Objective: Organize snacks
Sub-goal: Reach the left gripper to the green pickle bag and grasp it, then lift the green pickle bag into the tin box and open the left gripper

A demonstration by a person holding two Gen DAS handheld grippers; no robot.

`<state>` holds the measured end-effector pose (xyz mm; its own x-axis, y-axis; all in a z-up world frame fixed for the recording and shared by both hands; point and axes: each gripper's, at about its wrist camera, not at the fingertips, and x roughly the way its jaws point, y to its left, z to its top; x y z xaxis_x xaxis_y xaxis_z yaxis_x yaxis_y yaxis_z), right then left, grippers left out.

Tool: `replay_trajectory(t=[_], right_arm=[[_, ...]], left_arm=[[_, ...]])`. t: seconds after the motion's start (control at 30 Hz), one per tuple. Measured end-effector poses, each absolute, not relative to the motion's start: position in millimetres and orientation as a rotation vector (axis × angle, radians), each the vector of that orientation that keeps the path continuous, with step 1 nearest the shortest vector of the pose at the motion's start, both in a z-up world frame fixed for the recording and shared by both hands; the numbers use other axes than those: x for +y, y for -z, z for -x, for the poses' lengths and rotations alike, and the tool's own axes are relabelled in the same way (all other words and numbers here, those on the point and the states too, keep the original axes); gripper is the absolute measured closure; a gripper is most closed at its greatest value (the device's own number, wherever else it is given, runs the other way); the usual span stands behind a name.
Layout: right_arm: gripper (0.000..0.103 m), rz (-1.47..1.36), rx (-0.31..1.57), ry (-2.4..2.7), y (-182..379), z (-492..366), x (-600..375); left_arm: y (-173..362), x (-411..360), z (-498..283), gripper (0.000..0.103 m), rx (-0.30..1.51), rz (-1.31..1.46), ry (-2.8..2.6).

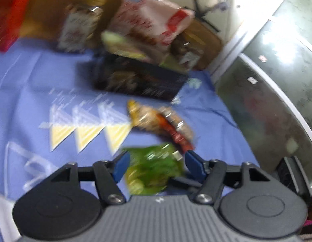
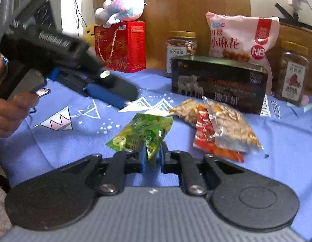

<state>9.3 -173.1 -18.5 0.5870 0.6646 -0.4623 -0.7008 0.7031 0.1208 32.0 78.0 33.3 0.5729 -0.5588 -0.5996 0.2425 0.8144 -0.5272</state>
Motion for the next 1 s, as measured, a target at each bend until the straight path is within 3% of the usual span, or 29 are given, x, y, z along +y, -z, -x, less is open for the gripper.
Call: replay_trajectory(t=[0.03, 0.17, 0.3, 0.33, 0.47, 0.5, 0.6, 0.83, 1.0], right_arm=[[0.087, 0.081, 0.498, -0.796, 18, -7, -172], [0.087, 0.178, 0.417, -0.794, 16, 11, -162], [0.087, 0.202, 0.387, -0.806, 14, 14, -163], [0.087, 0.208, 0.381, -0.802, 14, 15, -163], [0.087, 0.240, 0.339, -0.784, 12, 22, -163], [0.087, 0.241, 0.330, -0.778, 12, 22, -164], [0.087, 0.240, 0.299, -0.772, 10, 23, -165], [0.088, 0.123, 0.338, -0.777, 2, 6, -168], [0.086, 0.014, 0.475, -0.768, 6, -19, -179]], left_arm=[[-27, 83, -31, 0.030, 0.859, 0.437, 0.481], [-9, 89, -34, 0.027, 0.894, 0.499, 0.506], [-5, 84, -44, 0.001, 0.842, 0.504, 0.586], [-3, 82, -46, 0.000, 0.832, 0.492, 0.616], [-1, 74, -46, 0.006, 0.814, 0.454, 0.664], [1, 75, -47, 0.021, 0.830, 0.477, 0.692], [5, 72, -48, 0.034, 0.849, 0.511, 0.719], [-7, 61, -59, 0.036, 0.823, 0.551, 0.772], [-6, 53, -68, 0.036, 0.829, 0.510, 0.758]])
